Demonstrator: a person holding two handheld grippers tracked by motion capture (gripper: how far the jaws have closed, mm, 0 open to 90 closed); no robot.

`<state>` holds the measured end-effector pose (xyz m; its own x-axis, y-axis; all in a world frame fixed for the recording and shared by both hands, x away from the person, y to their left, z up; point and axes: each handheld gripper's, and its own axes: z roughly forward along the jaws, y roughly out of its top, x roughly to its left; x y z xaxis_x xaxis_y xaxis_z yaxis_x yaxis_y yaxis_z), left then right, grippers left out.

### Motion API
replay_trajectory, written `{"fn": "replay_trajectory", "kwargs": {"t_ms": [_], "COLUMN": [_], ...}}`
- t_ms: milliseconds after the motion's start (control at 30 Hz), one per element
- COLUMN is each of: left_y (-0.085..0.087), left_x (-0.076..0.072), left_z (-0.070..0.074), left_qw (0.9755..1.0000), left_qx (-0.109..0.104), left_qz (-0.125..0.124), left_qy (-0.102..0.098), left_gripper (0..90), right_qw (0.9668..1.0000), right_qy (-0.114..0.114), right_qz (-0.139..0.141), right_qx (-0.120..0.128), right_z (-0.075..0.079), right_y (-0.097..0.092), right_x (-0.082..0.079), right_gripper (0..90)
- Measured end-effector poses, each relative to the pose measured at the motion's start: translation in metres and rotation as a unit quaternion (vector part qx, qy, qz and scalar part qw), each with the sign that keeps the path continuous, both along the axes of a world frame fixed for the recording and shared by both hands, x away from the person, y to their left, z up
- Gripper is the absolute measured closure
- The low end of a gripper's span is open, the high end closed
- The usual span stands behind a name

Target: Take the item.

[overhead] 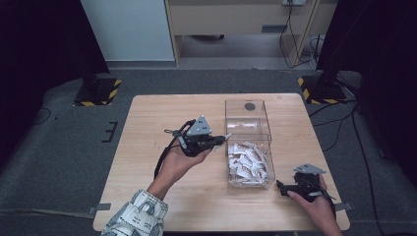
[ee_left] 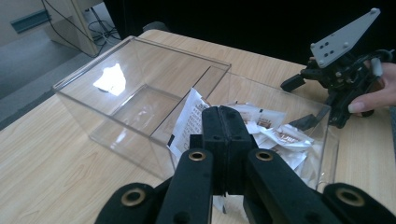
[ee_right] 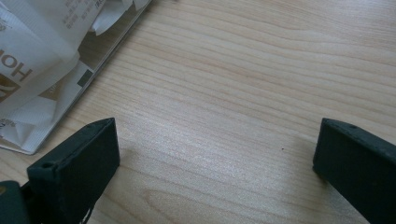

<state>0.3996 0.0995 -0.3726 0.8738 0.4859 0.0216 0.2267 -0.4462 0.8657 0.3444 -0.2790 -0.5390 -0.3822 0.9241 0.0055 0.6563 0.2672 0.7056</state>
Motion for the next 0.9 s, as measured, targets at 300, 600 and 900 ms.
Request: {"fn": "replay_trajectory", "kwargs": {"t_ms": [300, 600, 900], "left_y": [0.016, 0.034, 0.04], "left_x": [0.003, 0.009, 0.011], "left_z": [-0.003, -0.01, -0.012], "left_qw": [1.0, 0.9995, 0.9993], "left_qx": [0.004, 0.005, 0.005], "left_qz": [0.009, 0.03, 0.036], "left_qy": [-0.002, 0.005, 0.006], "left_gripper": [89.8, 89.8, 89.8], "right_qw": [1.0, 1.0, 1.0], "right_qy": [0.0, 0.0, 0.0], "right_qz": [0.0, 0.0, 0.0], "right_qx": [0.0, 0.0, 0.0], "right_z": [0.0, 0.0, 0.0], "right_y": [0.0, 0.0, 0.0], "right_x": [0.0, 0.0, 0.0], "right_gripper": [0.8, 0.8, 0.8]}}
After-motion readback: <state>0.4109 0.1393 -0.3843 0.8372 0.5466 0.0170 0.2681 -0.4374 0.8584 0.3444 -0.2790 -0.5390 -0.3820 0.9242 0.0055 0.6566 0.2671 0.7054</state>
